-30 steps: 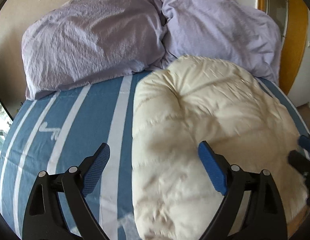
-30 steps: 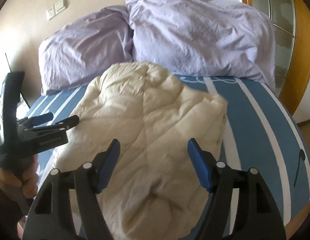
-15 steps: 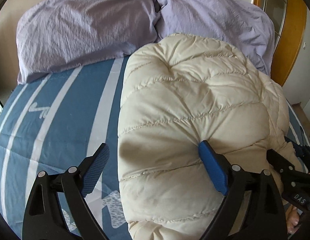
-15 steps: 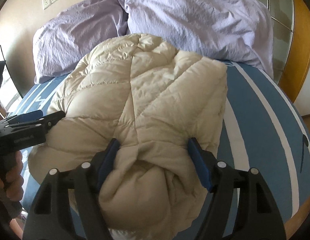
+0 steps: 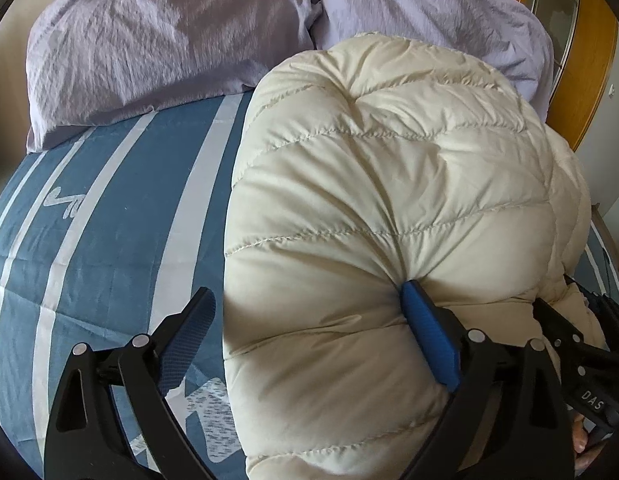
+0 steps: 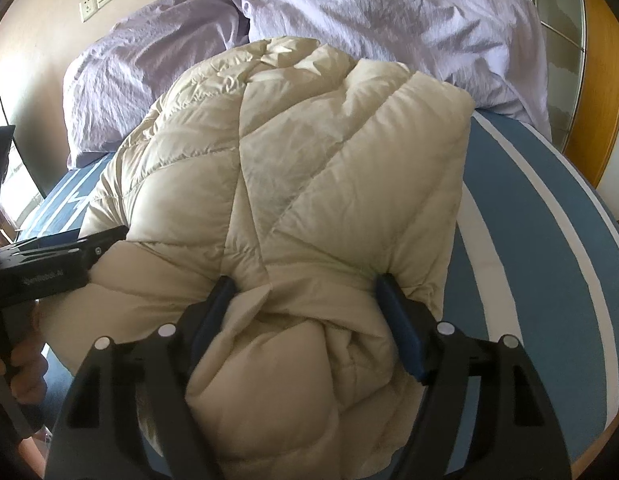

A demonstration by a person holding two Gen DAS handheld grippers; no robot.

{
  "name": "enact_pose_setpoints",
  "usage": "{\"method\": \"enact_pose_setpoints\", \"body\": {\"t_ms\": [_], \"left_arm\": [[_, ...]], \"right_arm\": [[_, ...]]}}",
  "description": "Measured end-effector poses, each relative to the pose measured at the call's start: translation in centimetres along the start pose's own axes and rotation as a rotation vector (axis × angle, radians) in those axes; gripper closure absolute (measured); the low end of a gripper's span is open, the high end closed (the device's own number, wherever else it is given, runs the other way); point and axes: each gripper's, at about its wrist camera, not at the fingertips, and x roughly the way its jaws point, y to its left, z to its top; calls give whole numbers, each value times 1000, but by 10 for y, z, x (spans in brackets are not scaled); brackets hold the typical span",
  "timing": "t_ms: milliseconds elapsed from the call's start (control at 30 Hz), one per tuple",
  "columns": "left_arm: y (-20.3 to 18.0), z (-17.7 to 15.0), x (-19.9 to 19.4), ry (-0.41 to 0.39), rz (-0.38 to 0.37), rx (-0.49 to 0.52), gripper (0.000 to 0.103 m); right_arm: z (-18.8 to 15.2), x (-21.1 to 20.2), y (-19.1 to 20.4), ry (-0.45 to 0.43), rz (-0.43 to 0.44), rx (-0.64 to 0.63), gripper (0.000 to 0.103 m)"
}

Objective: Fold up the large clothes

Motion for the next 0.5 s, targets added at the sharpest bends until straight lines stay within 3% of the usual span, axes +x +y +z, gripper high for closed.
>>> {"method": "enact_pose_setpoints", "body": {"t_ms": [500], "left_arm": [[-3,-3,8,4,16,1,6]], "right_arm": [[-1,6,-1,16,2,5,30]]}}
